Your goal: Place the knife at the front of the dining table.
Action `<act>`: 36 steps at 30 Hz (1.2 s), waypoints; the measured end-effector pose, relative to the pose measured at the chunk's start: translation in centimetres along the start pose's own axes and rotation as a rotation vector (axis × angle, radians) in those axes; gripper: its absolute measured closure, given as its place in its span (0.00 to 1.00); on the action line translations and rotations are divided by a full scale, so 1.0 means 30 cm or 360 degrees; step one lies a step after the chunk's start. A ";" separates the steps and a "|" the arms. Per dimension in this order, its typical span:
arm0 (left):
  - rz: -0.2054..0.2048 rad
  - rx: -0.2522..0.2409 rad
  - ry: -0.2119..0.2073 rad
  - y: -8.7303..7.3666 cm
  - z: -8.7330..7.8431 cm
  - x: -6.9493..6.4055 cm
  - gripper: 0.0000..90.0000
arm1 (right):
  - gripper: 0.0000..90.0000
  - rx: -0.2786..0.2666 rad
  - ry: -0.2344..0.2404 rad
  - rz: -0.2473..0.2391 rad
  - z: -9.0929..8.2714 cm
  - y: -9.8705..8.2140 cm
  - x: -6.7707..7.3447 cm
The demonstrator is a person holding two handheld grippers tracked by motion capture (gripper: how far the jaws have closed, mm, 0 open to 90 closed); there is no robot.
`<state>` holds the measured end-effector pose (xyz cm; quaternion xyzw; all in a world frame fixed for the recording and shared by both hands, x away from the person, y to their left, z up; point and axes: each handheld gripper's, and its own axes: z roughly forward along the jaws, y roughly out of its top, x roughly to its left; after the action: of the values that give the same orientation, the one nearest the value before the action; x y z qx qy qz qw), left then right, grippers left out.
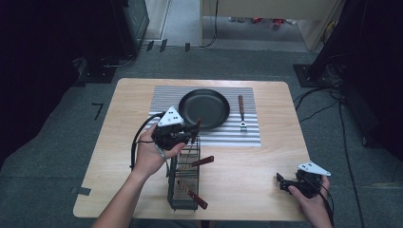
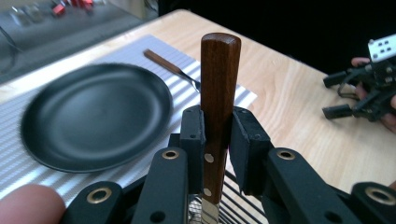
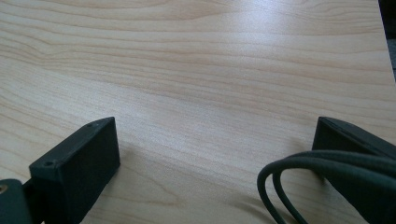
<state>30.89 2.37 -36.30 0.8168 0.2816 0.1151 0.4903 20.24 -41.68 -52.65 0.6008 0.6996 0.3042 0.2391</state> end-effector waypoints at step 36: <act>-0.0270 -0.0773 0.0192 0.033 -0.383 0.095 0.86 | 0.01 0.0001 0.0000 0.0001 0.000 0.000 0.000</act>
<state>28.23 12.11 -30.03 0.6402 0.3417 0.1863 0.6623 20.24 -41.67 -52.64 0.6010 0.6995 0.3039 0.2389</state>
